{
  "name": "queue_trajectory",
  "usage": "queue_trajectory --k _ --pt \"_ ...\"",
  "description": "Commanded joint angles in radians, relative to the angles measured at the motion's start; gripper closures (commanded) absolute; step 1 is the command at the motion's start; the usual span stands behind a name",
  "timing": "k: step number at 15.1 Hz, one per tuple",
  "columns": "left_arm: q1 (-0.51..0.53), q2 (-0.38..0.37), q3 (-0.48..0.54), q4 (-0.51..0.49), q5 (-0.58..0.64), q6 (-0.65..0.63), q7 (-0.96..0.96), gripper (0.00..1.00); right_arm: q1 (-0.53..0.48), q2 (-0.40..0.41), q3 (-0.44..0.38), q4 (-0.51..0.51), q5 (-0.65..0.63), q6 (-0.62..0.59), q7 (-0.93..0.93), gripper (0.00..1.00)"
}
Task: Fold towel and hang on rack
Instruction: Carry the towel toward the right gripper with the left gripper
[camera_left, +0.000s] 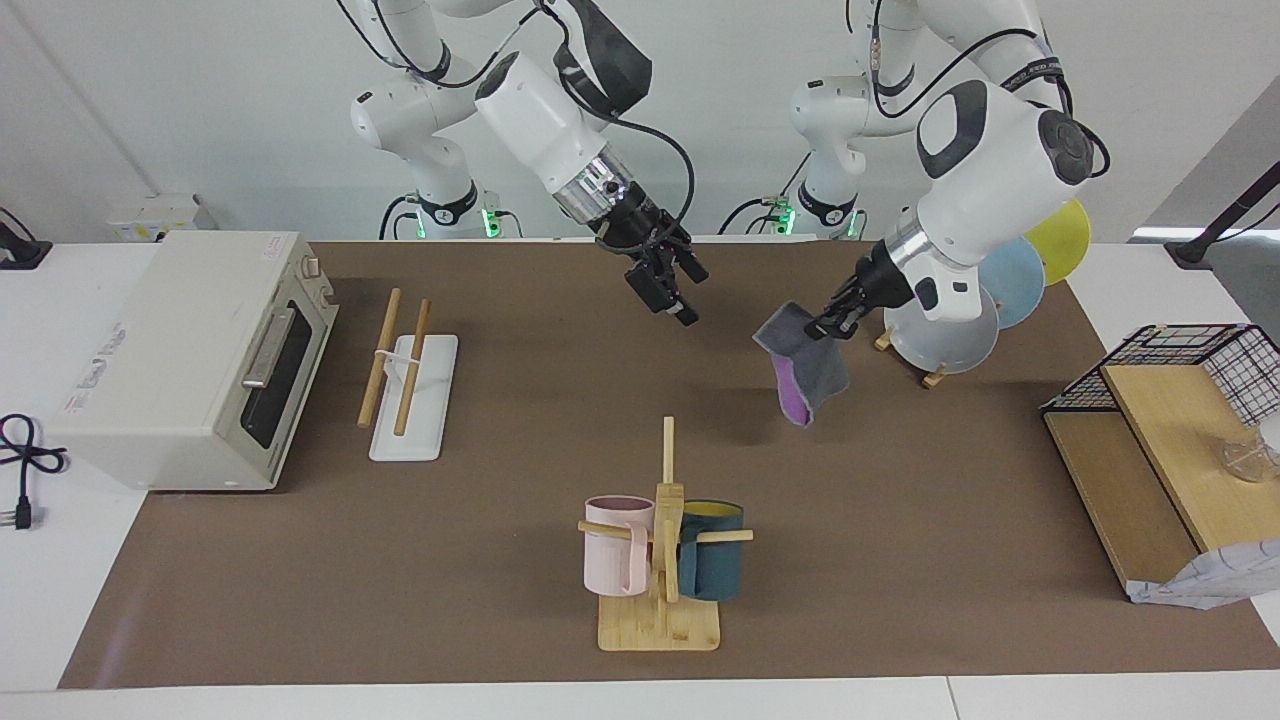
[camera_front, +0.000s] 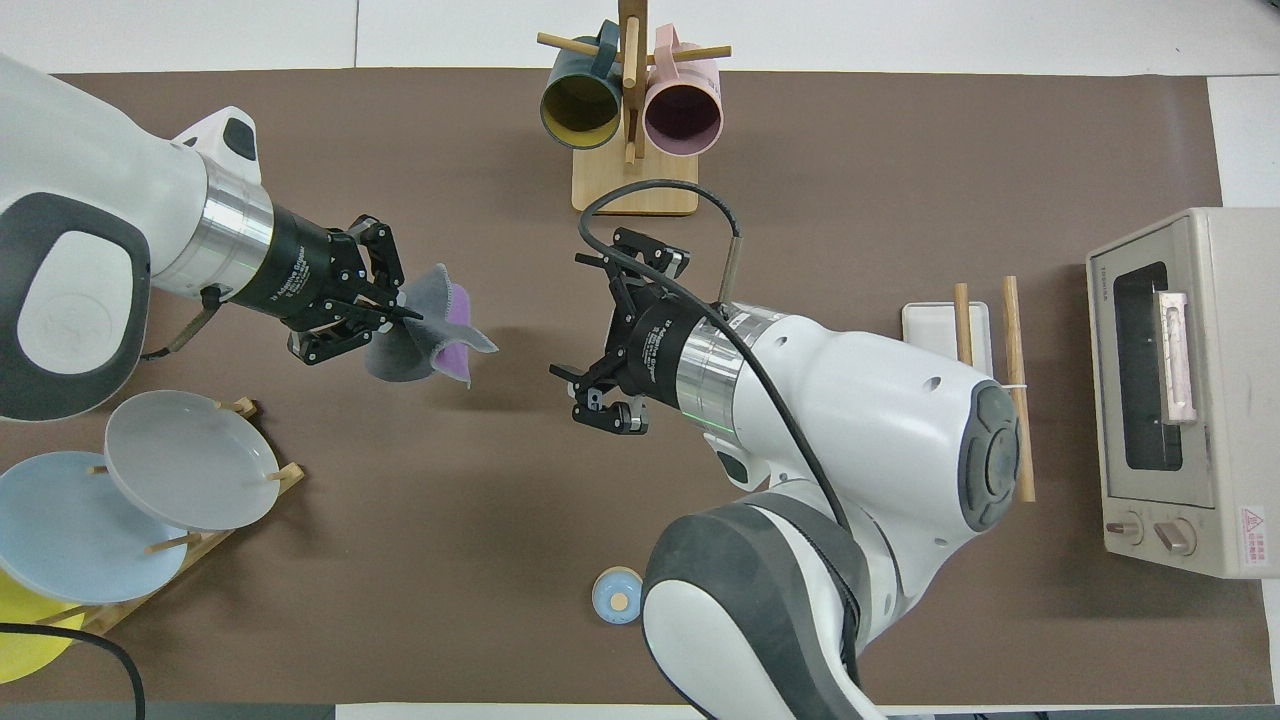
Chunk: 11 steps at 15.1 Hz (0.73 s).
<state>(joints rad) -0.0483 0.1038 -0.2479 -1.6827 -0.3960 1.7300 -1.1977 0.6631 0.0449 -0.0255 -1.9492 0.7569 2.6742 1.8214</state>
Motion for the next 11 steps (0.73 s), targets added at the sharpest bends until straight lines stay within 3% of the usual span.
queue_trajectory --k 1,4,11 --pt "-0.002 -0.029 -0.048 -0.002 0.016 -0.020 -0.184 1.00 0.016 0.062 0.002 0.076 0.035 0.030 0.035 0.00" --pt "-0.004 -0.038 -0.080 -0.002 0.011 0.006 -0.310 1.00 0.073 0.104 0.002 0.082 0.036 0.105 0.026 0.00" --pt "-0.004 -0.041 -0.111 -0.006 0.006 0.048 -0.399 1.00 0.069 0.095 0.002 0.056 0.035 0.099 -0.025 0.00"
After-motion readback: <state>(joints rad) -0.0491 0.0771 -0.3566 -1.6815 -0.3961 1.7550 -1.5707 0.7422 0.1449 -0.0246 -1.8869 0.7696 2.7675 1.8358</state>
